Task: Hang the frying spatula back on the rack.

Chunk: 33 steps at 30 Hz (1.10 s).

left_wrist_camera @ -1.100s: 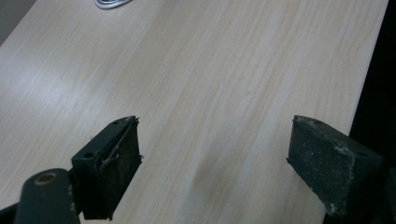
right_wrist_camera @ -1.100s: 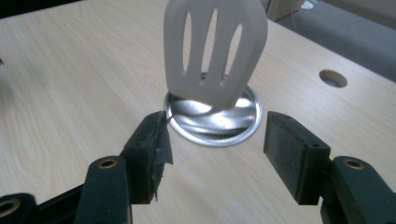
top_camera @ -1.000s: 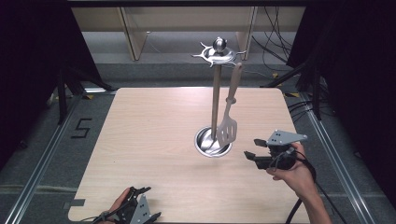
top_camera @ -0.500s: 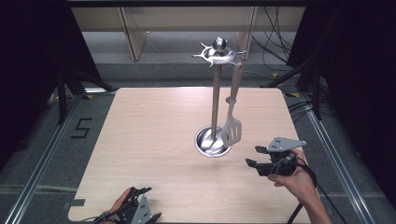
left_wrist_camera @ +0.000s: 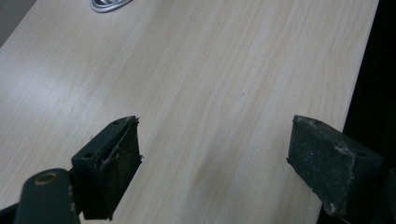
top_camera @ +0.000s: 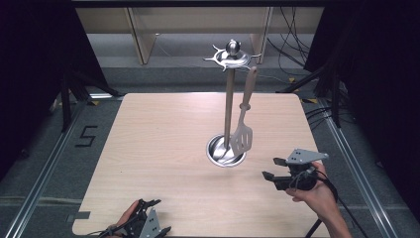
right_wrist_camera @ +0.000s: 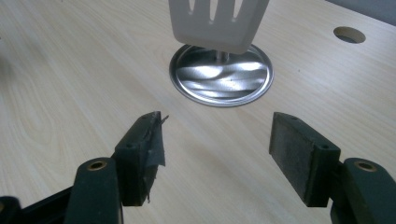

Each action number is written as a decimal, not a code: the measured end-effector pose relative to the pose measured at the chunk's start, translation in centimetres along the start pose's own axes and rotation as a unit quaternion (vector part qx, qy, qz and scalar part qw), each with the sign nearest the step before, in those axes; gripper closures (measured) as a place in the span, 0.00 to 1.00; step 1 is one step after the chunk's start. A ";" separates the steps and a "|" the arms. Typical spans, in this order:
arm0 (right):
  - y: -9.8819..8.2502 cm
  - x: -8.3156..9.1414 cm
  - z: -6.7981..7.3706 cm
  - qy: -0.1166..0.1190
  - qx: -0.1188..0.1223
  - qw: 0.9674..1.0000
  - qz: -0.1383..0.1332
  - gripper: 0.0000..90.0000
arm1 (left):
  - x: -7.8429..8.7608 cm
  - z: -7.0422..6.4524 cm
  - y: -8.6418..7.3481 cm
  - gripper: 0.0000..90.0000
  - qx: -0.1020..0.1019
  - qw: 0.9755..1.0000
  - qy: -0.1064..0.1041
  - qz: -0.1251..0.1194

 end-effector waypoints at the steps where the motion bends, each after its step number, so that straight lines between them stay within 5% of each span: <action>1: 0.0 0.0 0.0 0.000 0.000 1.000 0.000 0.40 | 0.0 0.0 0.0 0.18 0.000 1.000 0.000 0.000; 5: -0.4 0.2 0.4 0.005 -0.018 1.000 0.010 0.39 | 0.0 0.0 -0.1 0.18 0.007 1.000 -0.005 -0.005; 12: -1.1 -0.2 0.5 0.007 -0.016 1.000 0.005 0.38 | 0.1 0.0 0.0 0.18 0.000 1.000 -0.013 0.001; 18: -1.7 -0.6 0.4 0.015 -0.001 1.000 0.006 0.37 | 0.1 0.0 -0.1 0.18 0.002 1.000 0.002 -0.003; 33: -3.4 -0.7 0.6 0.011 -0.011 1.000 0.005 0.36 | 0.2 0.0 0.0 0.18 -0.002 1.000 -0.004 0.002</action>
Point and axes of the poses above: each handheld gripper's, and its own axes: x roughly backward along the jaws, y roughly out of its top, z roughly to its left, the point moved 1 cm from there along -x, roughly forward along the jaws, and after that the axes turned 7 degrees about -x, right-handed, at the moved point
